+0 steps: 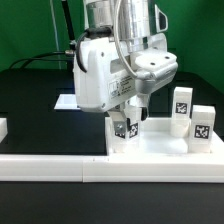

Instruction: Assemble square table

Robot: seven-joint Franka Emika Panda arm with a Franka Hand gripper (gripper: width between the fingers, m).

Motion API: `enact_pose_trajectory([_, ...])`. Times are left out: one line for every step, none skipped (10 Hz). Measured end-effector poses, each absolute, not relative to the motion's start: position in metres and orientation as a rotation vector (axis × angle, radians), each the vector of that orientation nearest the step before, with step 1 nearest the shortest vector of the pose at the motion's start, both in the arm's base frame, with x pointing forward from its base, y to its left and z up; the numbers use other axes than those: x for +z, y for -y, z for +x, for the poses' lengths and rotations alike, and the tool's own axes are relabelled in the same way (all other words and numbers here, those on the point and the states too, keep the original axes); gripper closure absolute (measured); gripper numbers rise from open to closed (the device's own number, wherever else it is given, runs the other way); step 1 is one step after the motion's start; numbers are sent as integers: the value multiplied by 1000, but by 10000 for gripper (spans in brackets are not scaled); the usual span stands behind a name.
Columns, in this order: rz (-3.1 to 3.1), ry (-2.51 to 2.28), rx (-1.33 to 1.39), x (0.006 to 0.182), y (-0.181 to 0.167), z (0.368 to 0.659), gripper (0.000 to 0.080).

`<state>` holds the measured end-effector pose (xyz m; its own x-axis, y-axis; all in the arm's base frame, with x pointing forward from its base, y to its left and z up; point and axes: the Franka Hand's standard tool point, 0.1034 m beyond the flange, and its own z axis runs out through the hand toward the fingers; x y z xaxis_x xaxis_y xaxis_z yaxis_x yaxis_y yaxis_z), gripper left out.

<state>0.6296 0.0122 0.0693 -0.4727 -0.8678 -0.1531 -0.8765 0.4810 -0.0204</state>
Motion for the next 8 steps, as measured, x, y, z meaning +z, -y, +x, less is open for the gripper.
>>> enact_pose_trajectory([-1779,-2406,68,70,-14,630,176])
enact_pose_trajectory([-1988,-2229,50,71,-16,629,176])
enact_pose_trajectory([-2139,-2082,38,70,-18,629,158])
enact_pose_trajectory([-2191,-2028,32,69,-17,629,151])
enact_pose_trajectory([-2257,-1955,24,69,-16,629,151])
enact_pose_trajectory([-2328,-1871,14,69,-16,629,151])
enact_pose_trajectory([-2458,-1701,-3,69,-14,628,151])
enact_pose_trajectory([-2609,-1485,-20,68,-10,627,151])
